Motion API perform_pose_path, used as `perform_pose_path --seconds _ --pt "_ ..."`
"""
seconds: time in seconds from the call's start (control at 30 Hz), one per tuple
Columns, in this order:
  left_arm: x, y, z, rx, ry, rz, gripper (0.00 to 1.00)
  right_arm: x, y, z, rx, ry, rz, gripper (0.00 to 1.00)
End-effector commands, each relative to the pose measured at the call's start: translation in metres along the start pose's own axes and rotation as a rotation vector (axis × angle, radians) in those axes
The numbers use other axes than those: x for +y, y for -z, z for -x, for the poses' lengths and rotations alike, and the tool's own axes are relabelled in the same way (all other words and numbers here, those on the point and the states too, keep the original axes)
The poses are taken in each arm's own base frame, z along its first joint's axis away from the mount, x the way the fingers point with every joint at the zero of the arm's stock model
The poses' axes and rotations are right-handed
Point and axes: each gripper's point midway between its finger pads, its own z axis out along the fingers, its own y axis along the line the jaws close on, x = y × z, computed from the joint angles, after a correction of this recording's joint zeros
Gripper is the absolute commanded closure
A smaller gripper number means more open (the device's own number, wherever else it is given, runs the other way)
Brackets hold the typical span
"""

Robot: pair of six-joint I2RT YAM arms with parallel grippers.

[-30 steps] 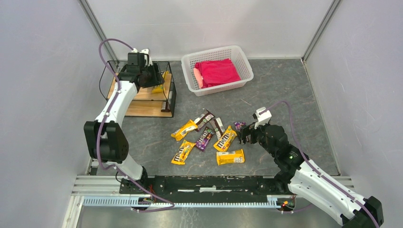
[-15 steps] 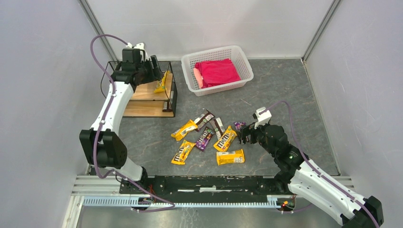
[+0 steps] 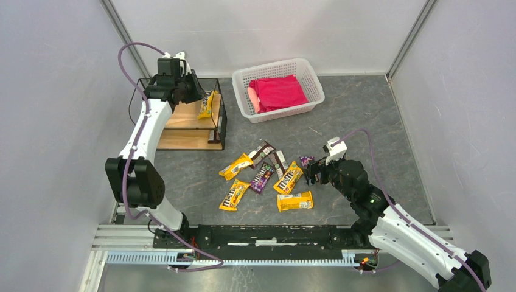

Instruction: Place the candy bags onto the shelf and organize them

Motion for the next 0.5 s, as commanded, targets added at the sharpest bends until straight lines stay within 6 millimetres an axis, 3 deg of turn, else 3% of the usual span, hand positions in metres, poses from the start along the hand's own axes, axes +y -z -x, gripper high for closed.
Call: perform_pose_path --seconds 0.0,0.47 --pt "-0.002 -0.010 -0.005 0.016 0.027 -0.027 0.71 0.005 -0.001 0.019 -0.058 -0.019 0.016 0.02" --pt "0.007 -0.028 -0.029 0.086 0.048 -0.011 0.74 0.004 -0.001 0.018 -0.056 -0.019 0.014 0.02"
